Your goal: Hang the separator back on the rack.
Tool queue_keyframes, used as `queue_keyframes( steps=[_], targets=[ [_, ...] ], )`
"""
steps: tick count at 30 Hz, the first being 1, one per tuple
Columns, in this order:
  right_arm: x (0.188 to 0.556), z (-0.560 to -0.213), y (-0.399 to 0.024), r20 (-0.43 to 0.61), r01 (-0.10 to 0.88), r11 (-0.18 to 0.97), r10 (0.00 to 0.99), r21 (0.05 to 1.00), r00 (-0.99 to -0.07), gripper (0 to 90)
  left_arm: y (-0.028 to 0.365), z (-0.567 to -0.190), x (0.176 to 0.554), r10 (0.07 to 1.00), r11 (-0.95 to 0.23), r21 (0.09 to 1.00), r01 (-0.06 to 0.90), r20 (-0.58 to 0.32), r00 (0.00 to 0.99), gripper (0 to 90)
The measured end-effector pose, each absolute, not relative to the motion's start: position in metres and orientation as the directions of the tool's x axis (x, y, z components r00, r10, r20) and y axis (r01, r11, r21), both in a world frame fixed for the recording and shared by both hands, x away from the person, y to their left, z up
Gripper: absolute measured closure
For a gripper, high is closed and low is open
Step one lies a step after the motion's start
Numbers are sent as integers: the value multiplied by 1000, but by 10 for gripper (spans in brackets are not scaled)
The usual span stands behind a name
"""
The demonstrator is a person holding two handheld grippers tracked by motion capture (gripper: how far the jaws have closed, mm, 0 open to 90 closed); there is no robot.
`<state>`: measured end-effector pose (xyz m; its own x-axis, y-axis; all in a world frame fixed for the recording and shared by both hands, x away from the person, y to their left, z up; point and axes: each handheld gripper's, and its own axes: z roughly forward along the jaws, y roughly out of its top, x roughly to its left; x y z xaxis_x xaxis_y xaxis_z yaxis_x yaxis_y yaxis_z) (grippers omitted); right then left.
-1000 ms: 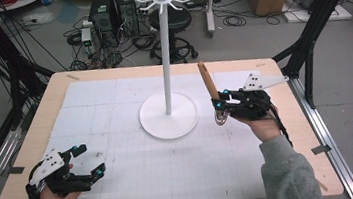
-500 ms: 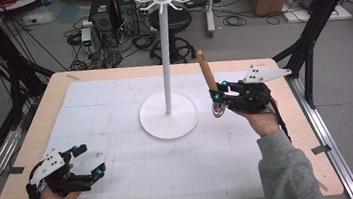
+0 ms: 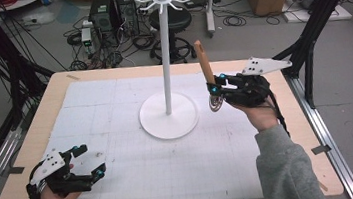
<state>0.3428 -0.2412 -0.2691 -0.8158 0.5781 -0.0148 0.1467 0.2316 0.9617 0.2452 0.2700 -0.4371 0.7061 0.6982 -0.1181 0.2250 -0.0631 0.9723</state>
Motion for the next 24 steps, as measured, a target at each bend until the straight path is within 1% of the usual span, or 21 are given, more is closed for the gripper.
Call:
queue_keyframes(
  steps=[10,13,24],
  targets=[
    [349,-259,-237,-19,142,223,593,964,-805,694,274,-437,243,707,-56,973,223,-120,697,17],
    [350,-257,-234,-28,145,239,598,960,-801,694,275,-437,242,707,-56,973,222,-118,698,17],
    [351,-244,-228,-22,137,214,607,967,-795,694,278,-437,239,715,-54,974,220,-116,689,17]
  ],
)
